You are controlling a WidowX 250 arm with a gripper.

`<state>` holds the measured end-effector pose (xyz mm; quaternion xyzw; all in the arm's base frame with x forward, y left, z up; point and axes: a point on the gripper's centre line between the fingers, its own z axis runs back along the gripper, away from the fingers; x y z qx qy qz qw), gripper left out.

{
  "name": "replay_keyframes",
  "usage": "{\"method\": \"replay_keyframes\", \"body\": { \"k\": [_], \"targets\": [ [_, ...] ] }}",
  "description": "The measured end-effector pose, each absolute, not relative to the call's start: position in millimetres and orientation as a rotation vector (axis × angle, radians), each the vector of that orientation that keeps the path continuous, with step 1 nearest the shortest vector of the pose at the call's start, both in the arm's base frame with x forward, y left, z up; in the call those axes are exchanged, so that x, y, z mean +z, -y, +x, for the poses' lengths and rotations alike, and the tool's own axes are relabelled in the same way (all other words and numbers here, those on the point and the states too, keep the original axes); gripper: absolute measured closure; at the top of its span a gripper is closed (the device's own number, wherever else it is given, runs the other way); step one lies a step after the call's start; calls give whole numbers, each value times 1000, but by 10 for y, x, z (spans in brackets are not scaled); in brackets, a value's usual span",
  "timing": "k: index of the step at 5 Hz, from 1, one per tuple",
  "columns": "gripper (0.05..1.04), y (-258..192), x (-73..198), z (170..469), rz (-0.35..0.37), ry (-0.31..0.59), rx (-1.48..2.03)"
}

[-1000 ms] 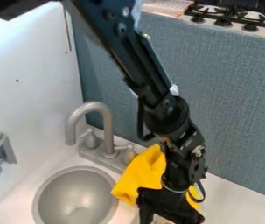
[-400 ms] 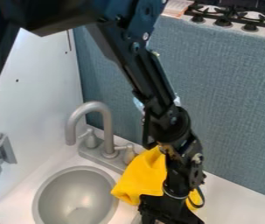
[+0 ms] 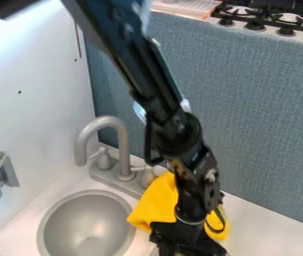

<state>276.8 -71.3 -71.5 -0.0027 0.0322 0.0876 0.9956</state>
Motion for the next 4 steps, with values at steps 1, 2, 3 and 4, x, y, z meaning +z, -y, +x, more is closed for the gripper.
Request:
{"method": "replay_keyframes", "body": {
  "k": [1,2,3,4],
  "targets": [
    [463,662,-457,2670,3,-38,172],
    [470,524,-304,2470,59,-62,192],
    [470,222,-343,2441,91,-107,272],
    [471,-68,-491,2387,71,-151,317]
  ]
}}
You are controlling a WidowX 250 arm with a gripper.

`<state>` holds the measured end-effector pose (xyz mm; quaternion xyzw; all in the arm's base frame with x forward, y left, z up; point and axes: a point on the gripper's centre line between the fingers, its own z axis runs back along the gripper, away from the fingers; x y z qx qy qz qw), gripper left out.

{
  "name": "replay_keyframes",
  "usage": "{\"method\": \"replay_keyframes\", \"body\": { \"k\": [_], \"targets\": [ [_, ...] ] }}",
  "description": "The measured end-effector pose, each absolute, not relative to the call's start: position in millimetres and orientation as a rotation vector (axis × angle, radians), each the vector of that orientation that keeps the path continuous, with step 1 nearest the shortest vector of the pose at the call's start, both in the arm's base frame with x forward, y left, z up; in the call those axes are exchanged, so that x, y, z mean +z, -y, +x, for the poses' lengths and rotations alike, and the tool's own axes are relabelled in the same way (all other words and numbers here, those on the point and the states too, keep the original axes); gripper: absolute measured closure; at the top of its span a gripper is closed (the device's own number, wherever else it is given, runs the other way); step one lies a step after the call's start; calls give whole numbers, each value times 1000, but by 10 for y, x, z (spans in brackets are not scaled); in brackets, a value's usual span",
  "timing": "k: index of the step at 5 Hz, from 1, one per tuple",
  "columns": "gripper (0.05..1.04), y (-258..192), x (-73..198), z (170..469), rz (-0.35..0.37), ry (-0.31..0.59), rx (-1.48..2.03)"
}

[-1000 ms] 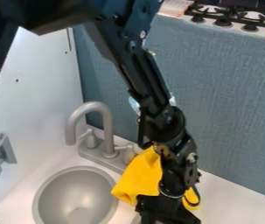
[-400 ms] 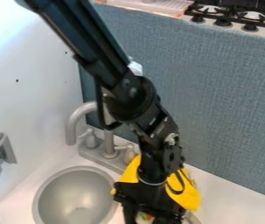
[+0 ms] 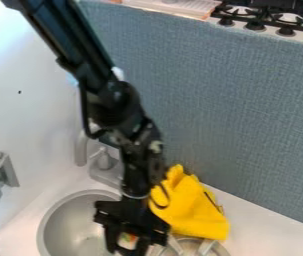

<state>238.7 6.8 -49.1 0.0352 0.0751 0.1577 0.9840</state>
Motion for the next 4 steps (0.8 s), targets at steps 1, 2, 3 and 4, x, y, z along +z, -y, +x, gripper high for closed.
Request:
{"method": "replay_keyframes", "body": {
  "k": [1,2,3,4],
  "targets": [
    [471,-219,-709,2373,47,-154,327],
    [471,-223,-896,2426,28,-107,297],
    [470,-218,-979,2467,28,-92,304],
    [424,-210,-1008,2504,22,-74,311]
  ]
}}
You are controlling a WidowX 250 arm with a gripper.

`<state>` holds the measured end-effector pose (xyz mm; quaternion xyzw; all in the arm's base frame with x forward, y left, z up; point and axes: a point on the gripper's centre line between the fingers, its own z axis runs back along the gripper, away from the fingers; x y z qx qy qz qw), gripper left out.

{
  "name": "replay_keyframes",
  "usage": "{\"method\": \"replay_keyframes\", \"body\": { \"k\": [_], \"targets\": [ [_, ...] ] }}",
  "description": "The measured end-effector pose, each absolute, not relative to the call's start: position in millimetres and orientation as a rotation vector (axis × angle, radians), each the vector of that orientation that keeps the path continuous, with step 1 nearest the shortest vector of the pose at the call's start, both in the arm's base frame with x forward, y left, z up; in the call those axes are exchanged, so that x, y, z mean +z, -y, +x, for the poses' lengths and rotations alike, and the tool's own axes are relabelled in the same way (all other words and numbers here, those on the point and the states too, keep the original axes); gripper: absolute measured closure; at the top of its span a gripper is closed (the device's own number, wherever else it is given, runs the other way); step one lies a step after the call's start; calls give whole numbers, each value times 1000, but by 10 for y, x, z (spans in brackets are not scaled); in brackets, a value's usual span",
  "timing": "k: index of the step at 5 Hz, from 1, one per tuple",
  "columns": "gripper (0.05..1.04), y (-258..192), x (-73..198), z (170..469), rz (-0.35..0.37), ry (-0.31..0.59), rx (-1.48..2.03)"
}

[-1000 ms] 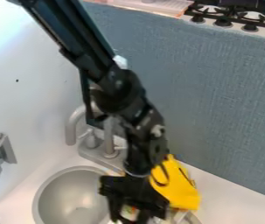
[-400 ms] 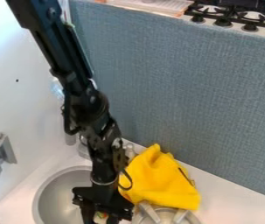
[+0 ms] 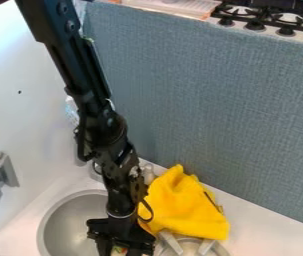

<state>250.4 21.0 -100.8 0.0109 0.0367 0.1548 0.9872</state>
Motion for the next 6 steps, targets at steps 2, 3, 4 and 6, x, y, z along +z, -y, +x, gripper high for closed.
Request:
{"method": "replay_keyframes", "body": {
  "k": [2,3,4,6],
  "targets": [
    [73,-191,-986,2533,19,-116,348],
    [79,-114,-949,2524,-24,-162,394],
    [81,28,-511,2607,-12,-98,399],
    [81,613,92,2358,-21,-73,235]
  ]
}}
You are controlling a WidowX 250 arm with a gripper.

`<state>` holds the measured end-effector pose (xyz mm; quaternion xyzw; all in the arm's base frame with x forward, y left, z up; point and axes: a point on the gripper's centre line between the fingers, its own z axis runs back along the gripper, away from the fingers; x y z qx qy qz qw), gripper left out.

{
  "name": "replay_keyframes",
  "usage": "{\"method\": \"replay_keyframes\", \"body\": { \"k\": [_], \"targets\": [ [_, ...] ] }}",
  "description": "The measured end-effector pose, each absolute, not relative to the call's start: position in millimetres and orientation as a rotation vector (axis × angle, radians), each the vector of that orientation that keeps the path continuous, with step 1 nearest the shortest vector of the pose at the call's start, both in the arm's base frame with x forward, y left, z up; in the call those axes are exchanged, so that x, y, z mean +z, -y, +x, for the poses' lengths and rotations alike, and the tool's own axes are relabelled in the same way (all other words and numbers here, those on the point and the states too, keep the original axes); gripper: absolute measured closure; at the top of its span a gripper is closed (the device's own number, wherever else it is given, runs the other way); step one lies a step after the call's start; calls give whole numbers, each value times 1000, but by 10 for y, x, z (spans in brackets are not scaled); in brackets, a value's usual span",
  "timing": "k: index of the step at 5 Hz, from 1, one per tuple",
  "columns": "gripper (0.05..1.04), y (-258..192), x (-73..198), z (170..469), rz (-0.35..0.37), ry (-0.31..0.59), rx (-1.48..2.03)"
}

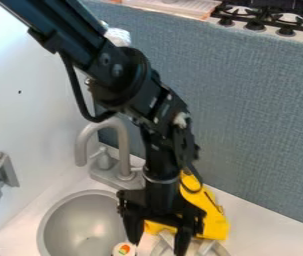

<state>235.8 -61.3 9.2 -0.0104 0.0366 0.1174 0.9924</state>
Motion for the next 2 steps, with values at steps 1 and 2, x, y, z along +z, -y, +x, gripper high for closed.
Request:
{"method": "replay_keyframes", "body": {
  "k": [1,2],
  "targets": [
    [81,918,-31,2309,-86,-86,53],
    [81,1165,-61,2371,-125,-83,-41]
  ]
}}
